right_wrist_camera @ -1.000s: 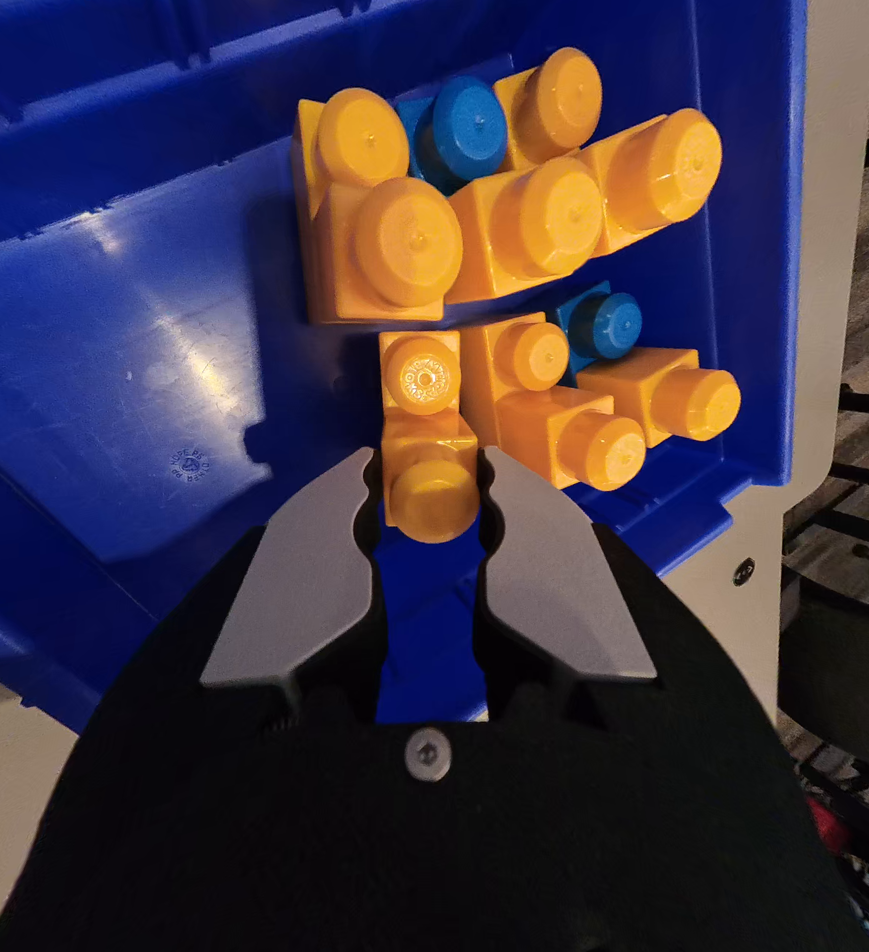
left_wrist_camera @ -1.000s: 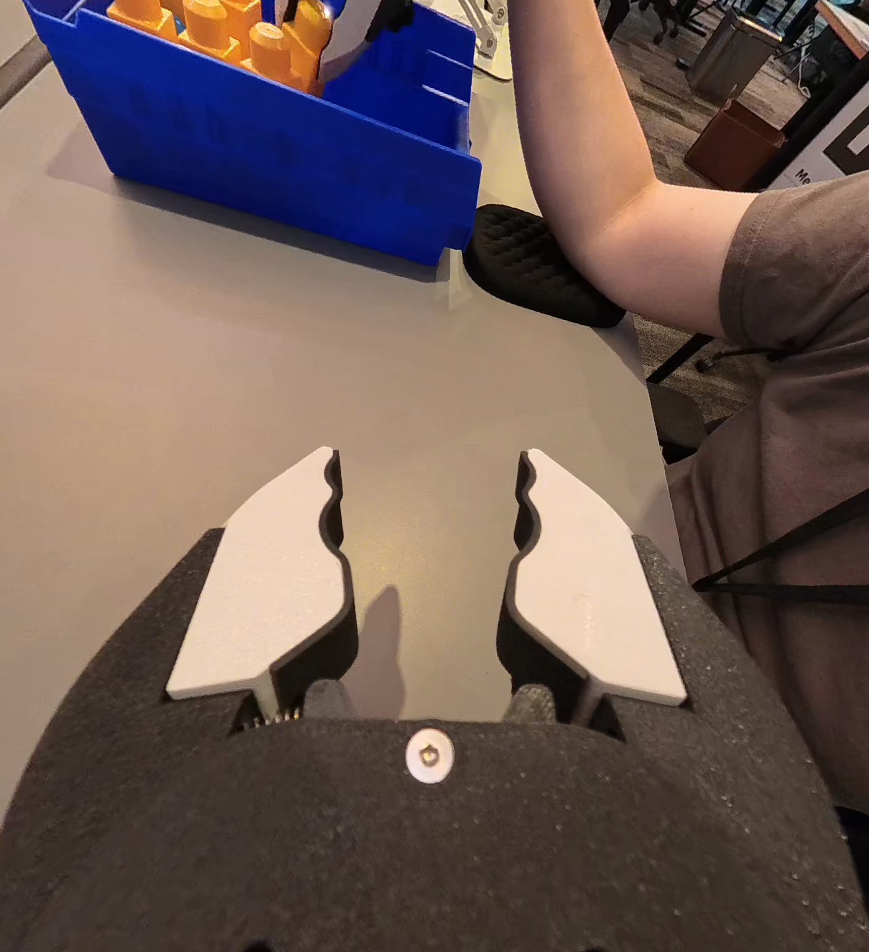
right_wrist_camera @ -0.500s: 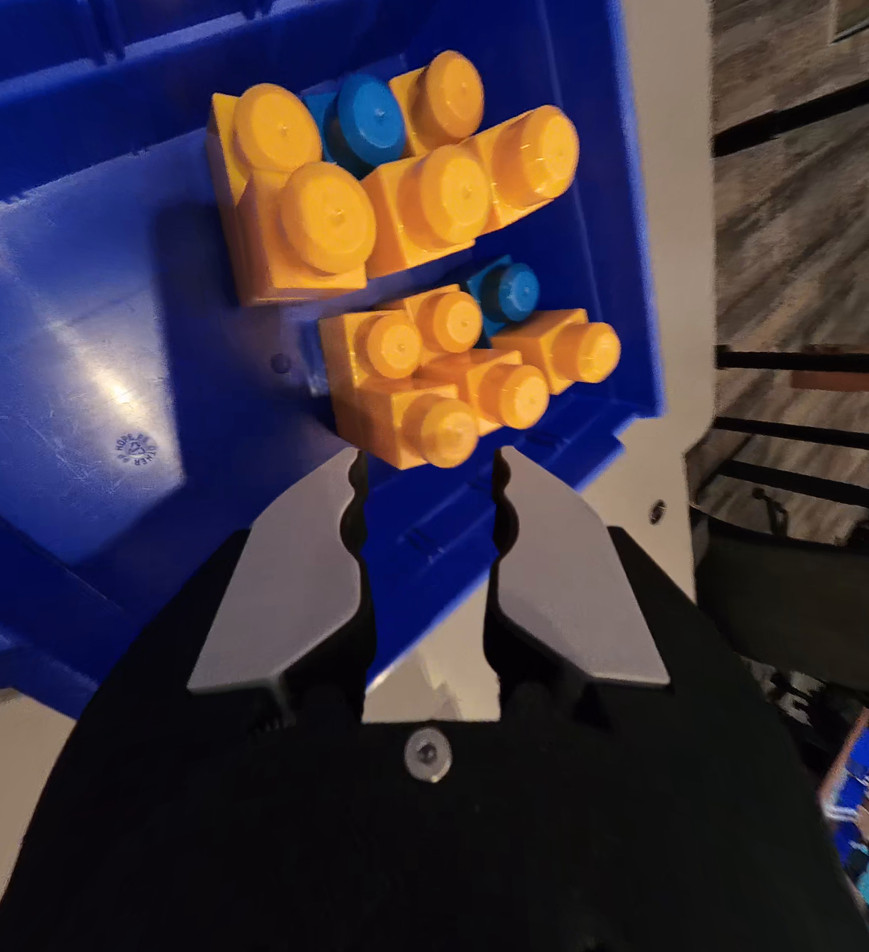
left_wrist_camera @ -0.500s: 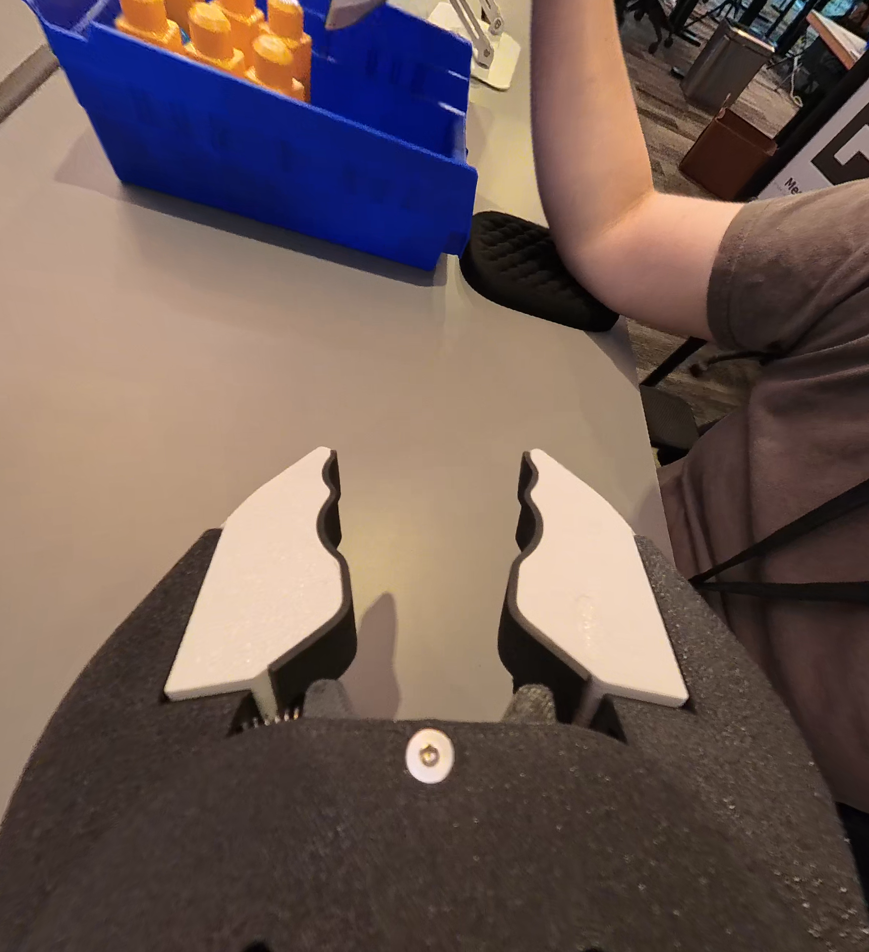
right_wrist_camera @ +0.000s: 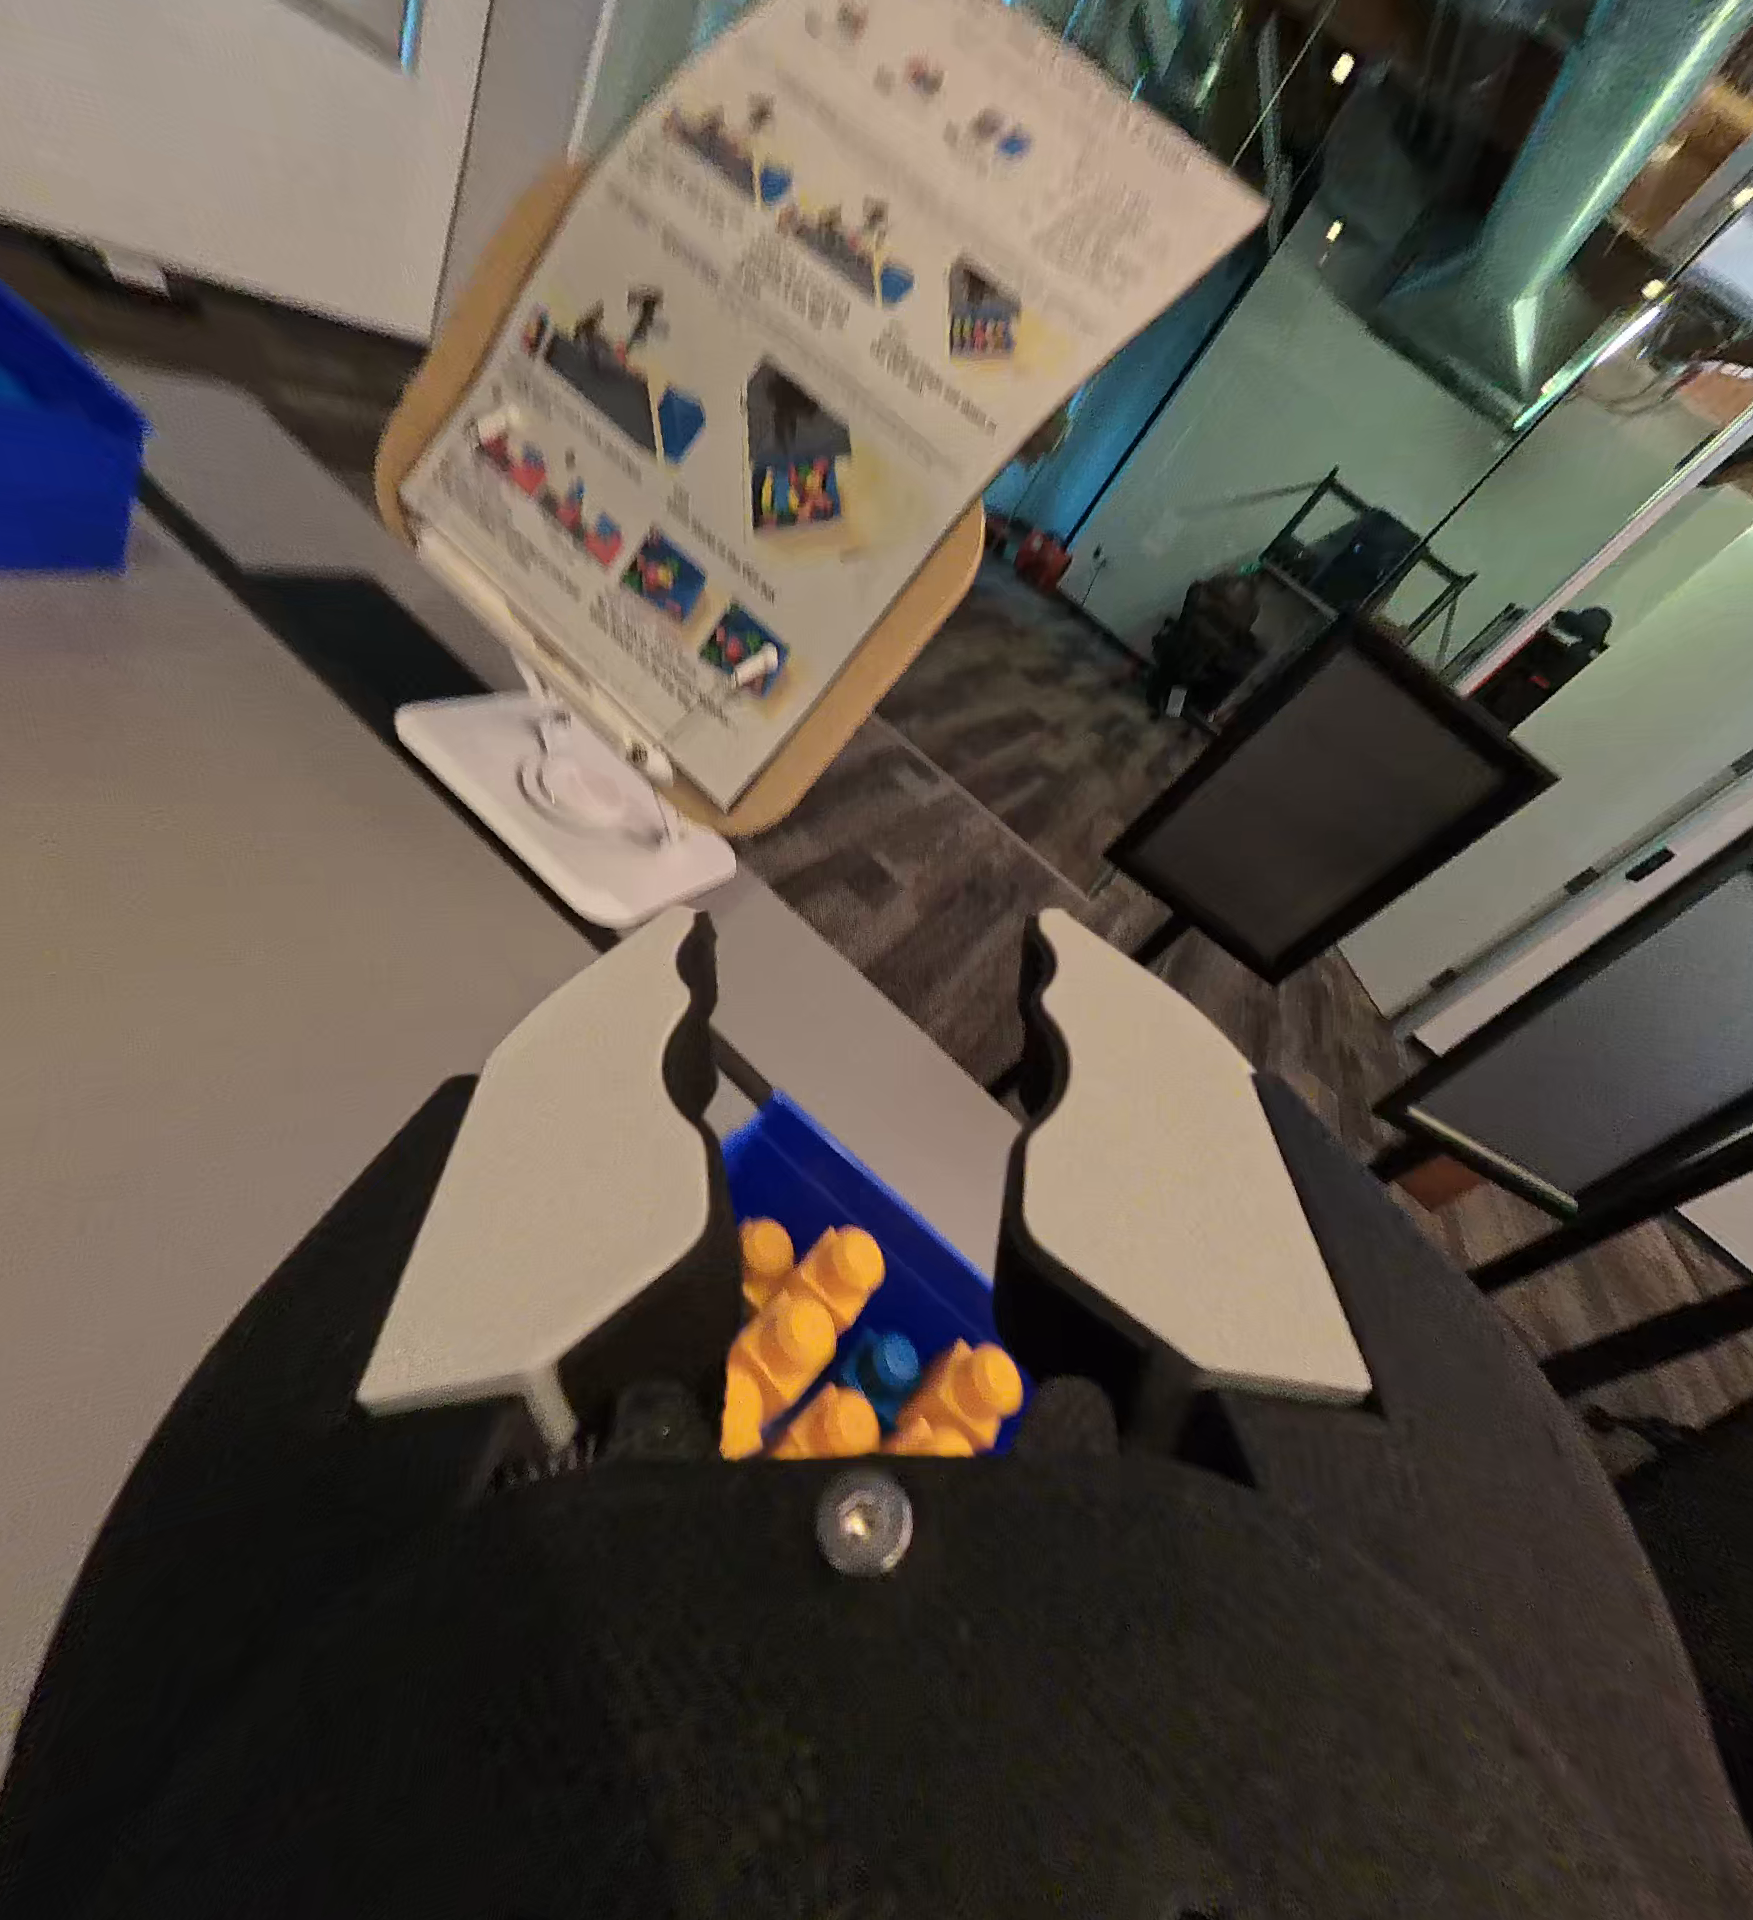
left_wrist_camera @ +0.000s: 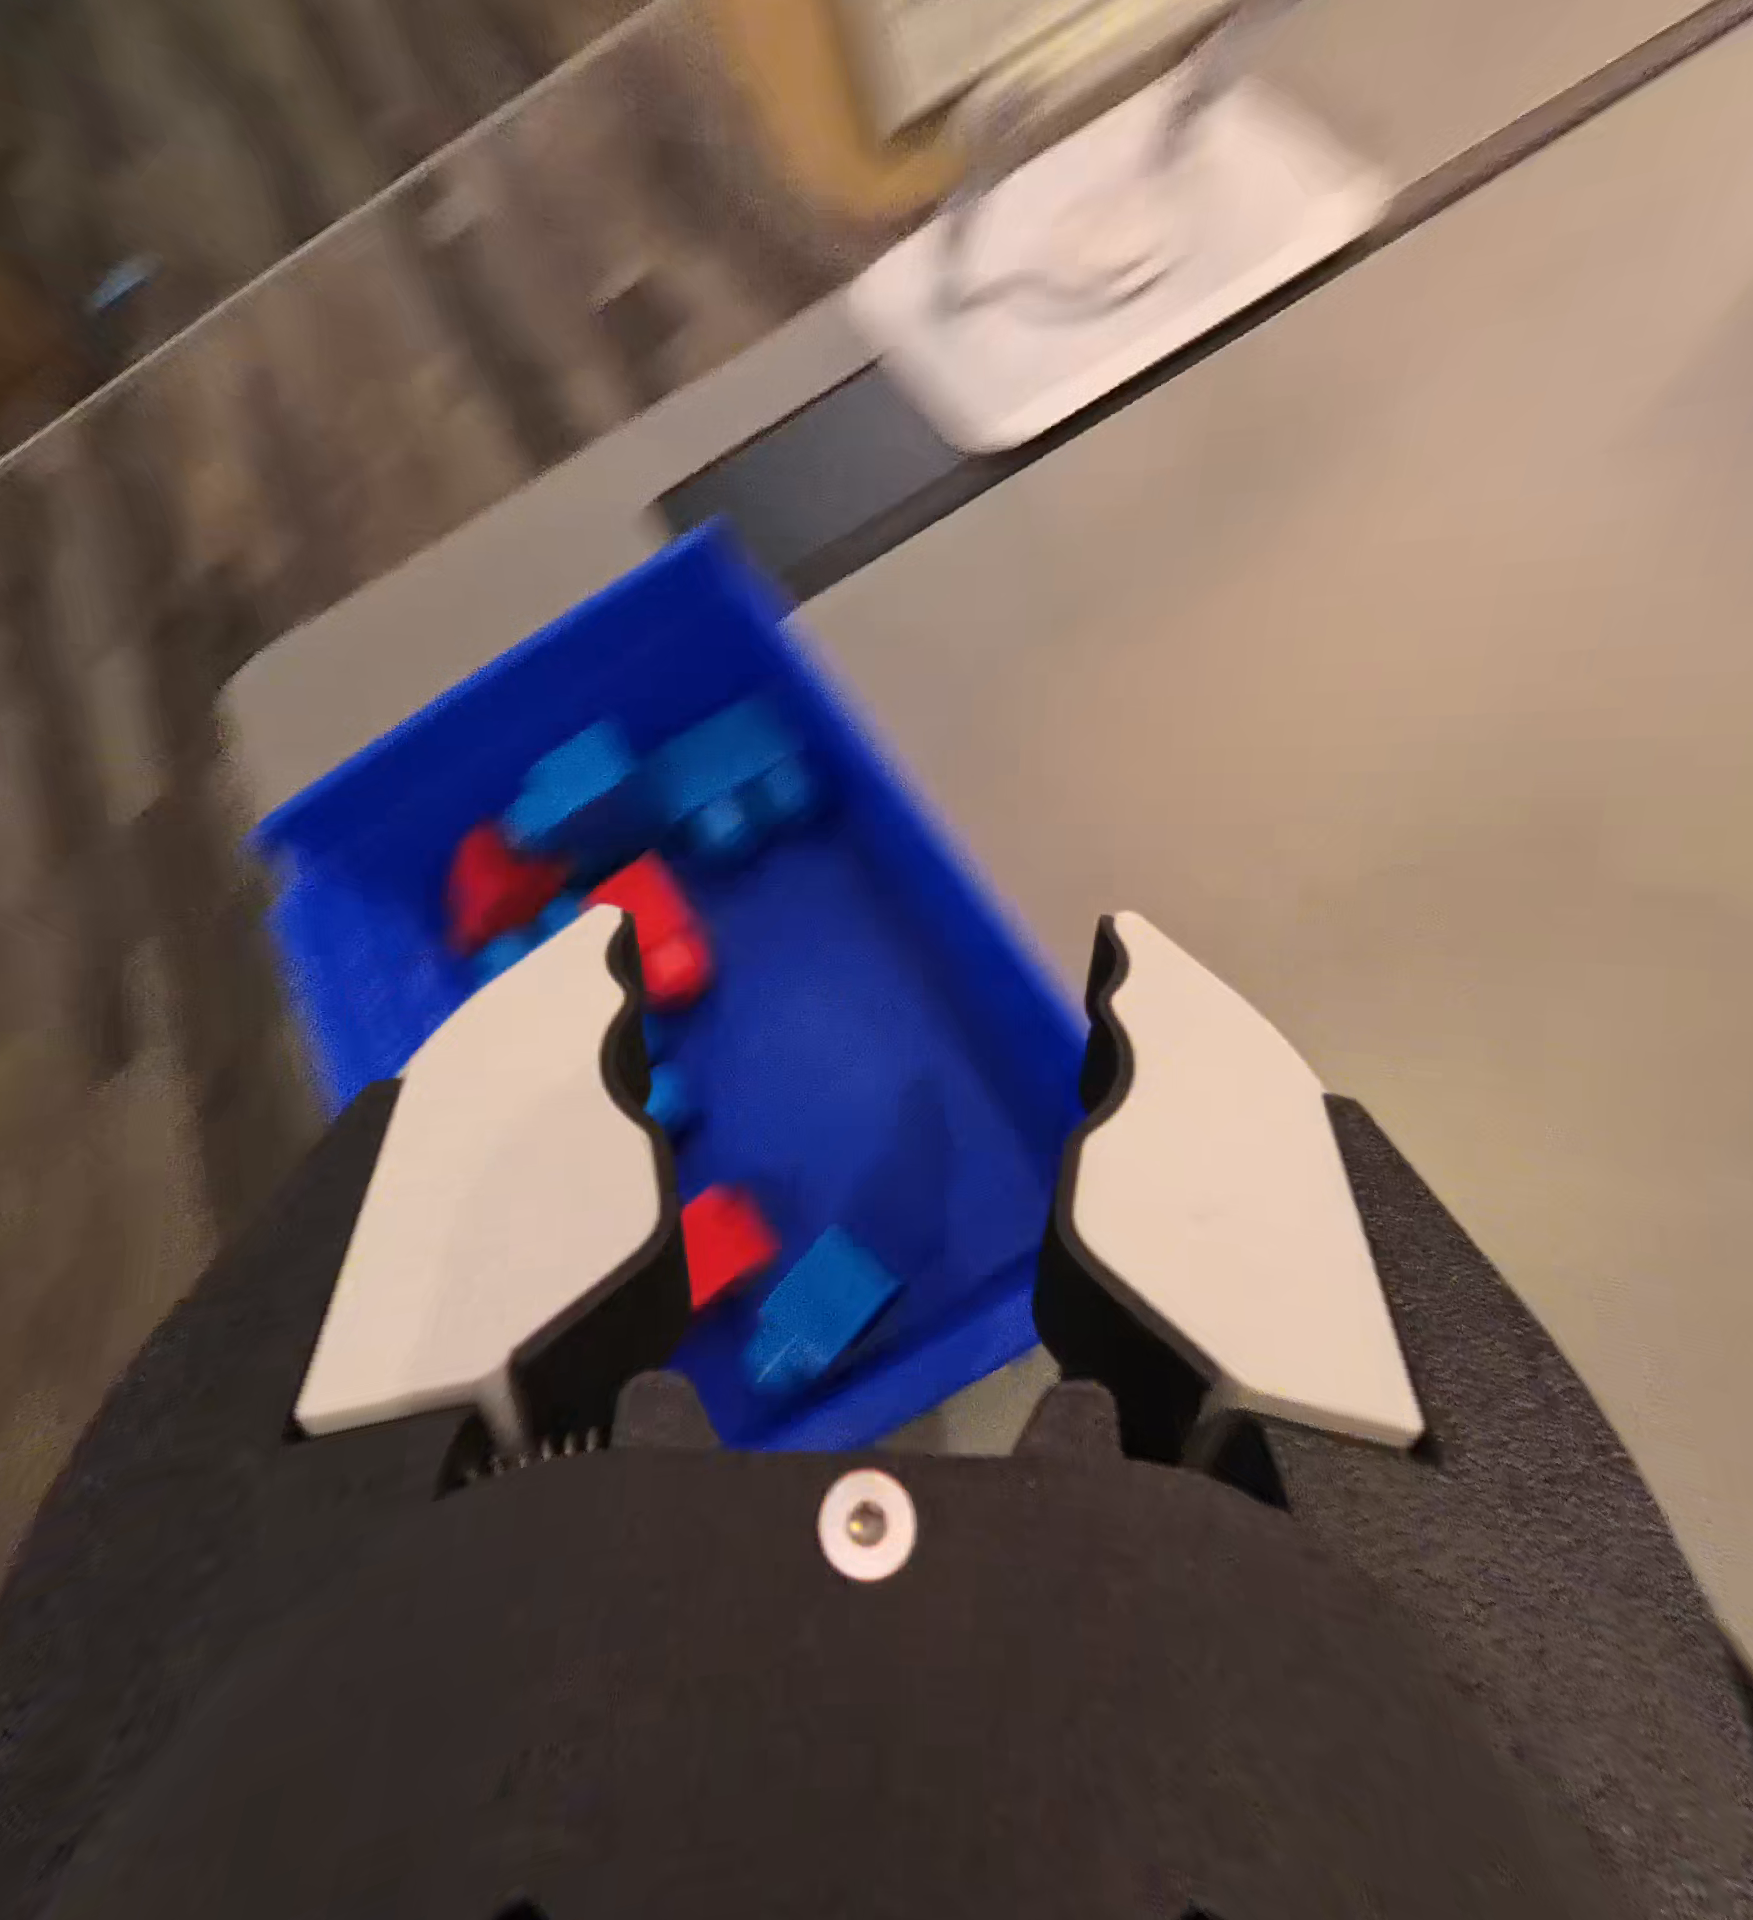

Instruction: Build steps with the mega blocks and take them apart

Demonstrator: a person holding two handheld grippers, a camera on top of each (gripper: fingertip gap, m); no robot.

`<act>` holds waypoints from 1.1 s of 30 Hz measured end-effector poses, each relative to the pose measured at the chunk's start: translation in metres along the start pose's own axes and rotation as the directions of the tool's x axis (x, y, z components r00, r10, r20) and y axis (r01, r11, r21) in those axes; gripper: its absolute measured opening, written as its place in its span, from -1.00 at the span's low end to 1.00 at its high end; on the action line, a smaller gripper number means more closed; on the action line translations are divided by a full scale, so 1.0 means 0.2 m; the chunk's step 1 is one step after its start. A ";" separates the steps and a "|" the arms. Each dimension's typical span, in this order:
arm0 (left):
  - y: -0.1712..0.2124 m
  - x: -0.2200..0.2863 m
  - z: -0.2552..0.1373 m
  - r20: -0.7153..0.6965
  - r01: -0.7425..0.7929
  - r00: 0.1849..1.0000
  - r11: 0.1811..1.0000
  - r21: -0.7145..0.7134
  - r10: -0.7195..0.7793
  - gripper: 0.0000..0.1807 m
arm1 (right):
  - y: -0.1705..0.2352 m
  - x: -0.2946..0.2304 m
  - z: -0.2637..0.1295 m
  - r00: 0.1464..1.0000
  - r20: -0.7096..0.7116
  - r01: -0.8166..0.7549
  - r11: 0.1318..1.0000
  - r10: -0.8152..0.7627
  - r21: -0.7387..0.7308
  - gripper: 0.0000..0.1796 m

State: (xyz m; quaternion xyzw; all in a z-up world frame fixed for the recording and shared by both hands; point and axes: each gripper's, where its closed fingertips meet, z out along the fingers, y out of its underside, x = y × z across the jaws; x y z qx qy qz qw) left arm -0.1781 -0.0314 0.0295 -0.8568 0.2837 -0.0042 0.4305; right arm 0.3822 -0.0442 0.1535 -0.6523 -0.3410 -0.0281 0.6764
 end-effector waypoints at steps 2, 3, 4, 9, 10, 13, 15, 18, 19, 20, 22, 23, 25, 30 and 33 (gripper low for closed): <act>0.15 -0.19 0.01 0.141 0.069 0.989 0.993 -0.095 -0.055 -0.10 | -0.08 -0.02 0.01 0.998 -0.005 -0.061 0.995 0.061 0.078 -0.37; 0.23 -0.24 0.02 0.163 0.124 0.982 0.983 -0.138 -0.101 -0.15 | -0.11 -0.03 0.01 0.995 0.011 -0.097 0.989 0.097 0.110 -0.36; 0.31 -0.27 0.04 0.166 0.183 0.974 0.964 -0.194 -0.151 -0.18 | -0.13 -0.06 0.01 0.991 0.041 -0.130 0.982 0.126 0.135 -0.35; 0.57 -0.30 0.14 0.176 0.301 0.952 0.859 -0.414 -0.249 -0.24 | -0.13 -0.11 0.05 0.979 0.092 -0.191 0.972 0.180 0.134 -0.28; 0.62 -0.27 0.15 0.170 0.330 0.944 0.824 -0.460 -0.283 -0.26 | -0.12 -0.11 0.07 0.981 0.089 -0.184 0.976 0.174 0.121 -0.28; 0.70 -0.23 0.15 0.221 0.430 0.902 0.724 -0.540 -0.371 -0.26 | -0.09 -0.14 0.10 0.983 0.095 -0.167 0.982 0.159 0.087 -0.28; 0.71 -0.25 0.16 0.291 0.514 0.857 0.681 -0.522 -0.424 -0.24 | -0.07 -0.15 0.12 0.983 0.102 -0.160 0.985 0.152 0.067 -0.28; 0.72 -0.27 0.18 0.346 0.607 0.794 0.629 -0.486 -0.499 -0.19 | -0.03 -0.18 0.15 0.984 0.111 -0.144 0.989 0.140 0.025 -0.25; 0.75 -0.27 0.18 0.360 0.613 0.790 0.610 -0.502 -0.497 -0.16 | -0.01 -0.18 0.16 0.984 0.115 -0.137 0.990 0.135 0.011 -0.24; 0.77 -0.26 0.18 0.363 0.615 0.787 0.589 -0.525 -0.499 -0.13 | 0.00 -0.19 0.17 0.984 0.117 -0.132 0.991 0.131 -0.001 -0.24; 0.81 -0.25 0.19 0.358 0.622 0.779 0.563 -0.544 -0.515 -0.11 | 0.02 -0.20 0.19 0.984 0.122 -0.125 0.992 0.127 -0.019 -0.23; 0.81 -0.25 0.20 0.354 0.629 0.773 0.558 -0.542 -0.527 -0.12 | 0.03 -0.21 0.19 0.984 0.127 -0.120 0.992 0.123 -0.028 -0.23; 0.83 -0.26 0.22 0.349 0.637 0.764 0.549 -0.541 -0.543 -0.13 | 0.04 -0.23 0.20 0.985 0.131 -0.105 0.993 0.110 -0.044 -0.23; 0.86 -0.25 0.24 0.345 0.639 0.759 0.528 -0.560 -0.553 -0.17 | 0.06 -0.27 0.22 0.986 0.147 -0.062 0.995 0.072 -0.076 -0.23; 0.86 -0.25 0.25 0.340 0.626 0.770 0.532 -0.571 -0.540 -0.18 | 0.08 -0.29 0.23 0.986 0.158 -0.035 0.995 0.049 -0.093 -0.24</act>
